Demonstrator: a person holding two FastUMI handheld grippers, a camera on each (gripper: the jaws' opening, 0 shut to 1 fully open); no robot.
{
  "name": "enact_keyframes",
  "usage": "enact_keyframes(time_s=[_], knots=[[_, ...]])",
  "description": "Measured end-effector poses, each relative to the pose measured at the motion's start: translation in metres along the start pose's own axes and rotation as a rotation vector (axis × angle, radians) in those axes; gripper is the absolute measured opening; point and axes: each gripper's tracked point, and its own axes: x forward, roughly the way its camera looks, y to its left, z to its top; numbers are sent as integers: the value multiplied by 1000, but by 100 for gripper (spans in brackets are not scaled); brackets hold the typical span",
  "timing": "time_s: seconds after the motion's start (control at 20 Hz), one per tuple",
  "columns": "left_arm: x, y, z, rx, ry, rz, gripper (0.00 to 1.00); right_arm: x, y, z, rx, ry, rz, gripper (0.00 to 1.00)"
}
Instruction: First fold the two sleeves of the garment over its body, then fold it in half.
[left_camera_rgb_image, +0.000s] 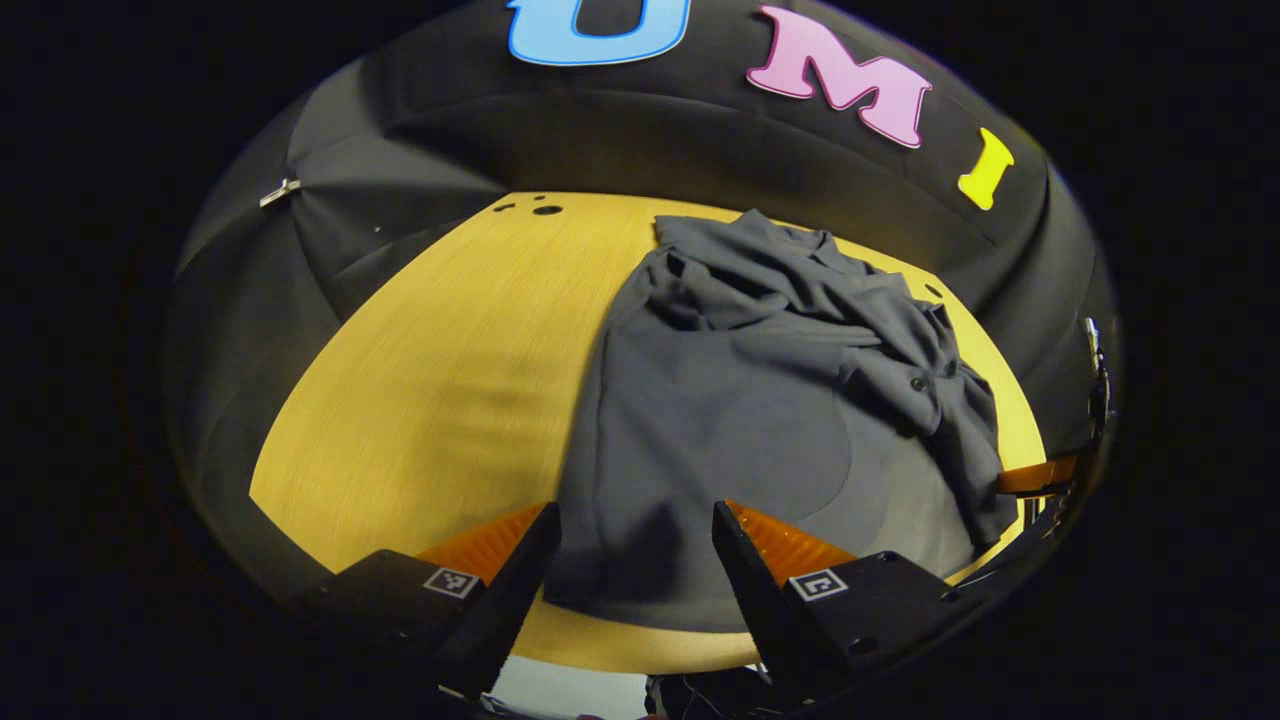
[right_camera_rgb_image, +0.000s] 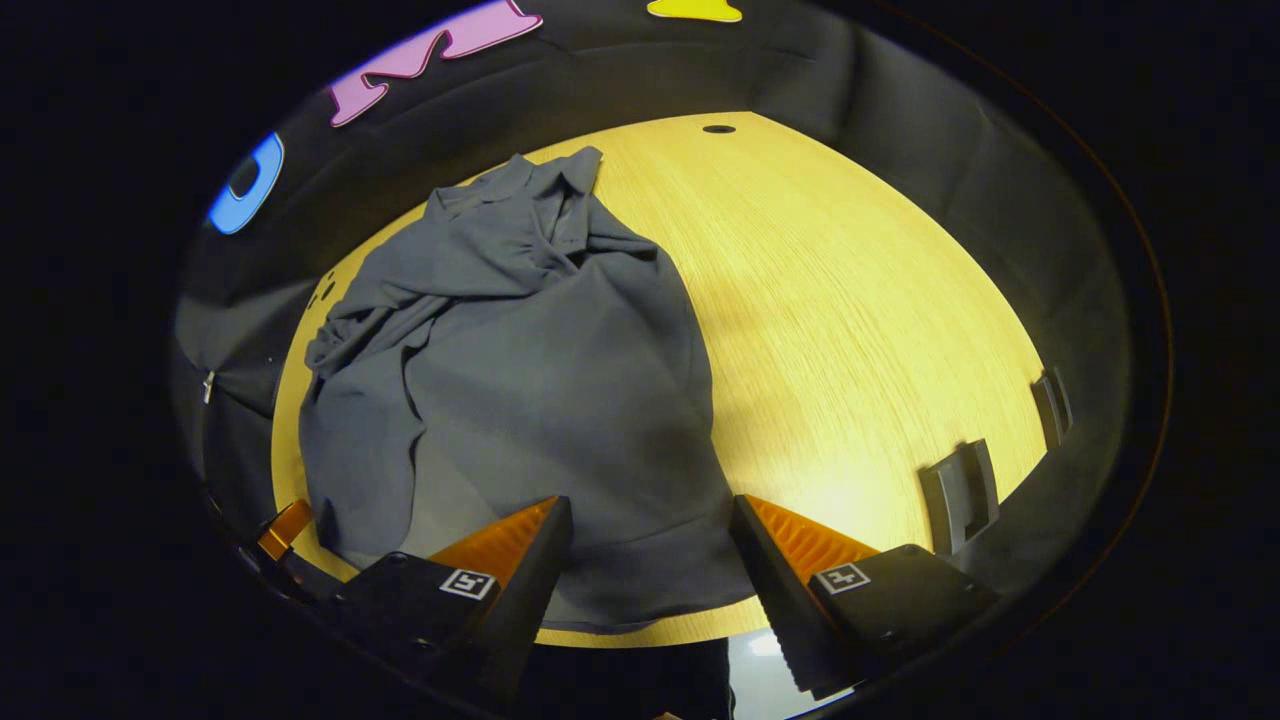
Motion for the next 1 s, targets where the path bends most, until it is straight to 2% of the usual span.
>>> enact_keyframes(time_s=[0.1,0.2,0.35,0.55,0.65,0.7,0.75,0.8,0.85,0.9,0.95,1.0], knots=[[2,5,-11,-5,5,-12,96,3,0,-4,-17,-11,-38,99],[6,7,-18,-1,11,-16,96,7,7,-13,-37,10,-45,99],[9,10,-23,36,0,-4,96,12,11,-21,-116,24,-84,100],[9,6,-30,141,-12,25,97,13,16,-22,-126,27,-89,98],[11,2,-29,139,-29,21,98,13,15,-22,-130,27,-87,97],[11,0,-29,140,-28,20,95,13,17,-22,-135,19,-89,86],[11,0,-30,148,-31,16,92,13,20,-22,-140,19,-82,91],[12,-3,-31,154,-22,3,94,14,24,-21,-151,13,-75,88],[12,-5,-30,162,-22,-6,91,14,29,-22,-164,13,-70,70],[12,-9,-30,169,-15,-21,86,15,34,-23,-177,15,-61,76],[13,-15,-30,185,-18,-34,81,15,39,-24,-196,15,-59,60],[13,-19,-31,201,-20,-44,63,16,43,-24,-215,20,-51,44]])
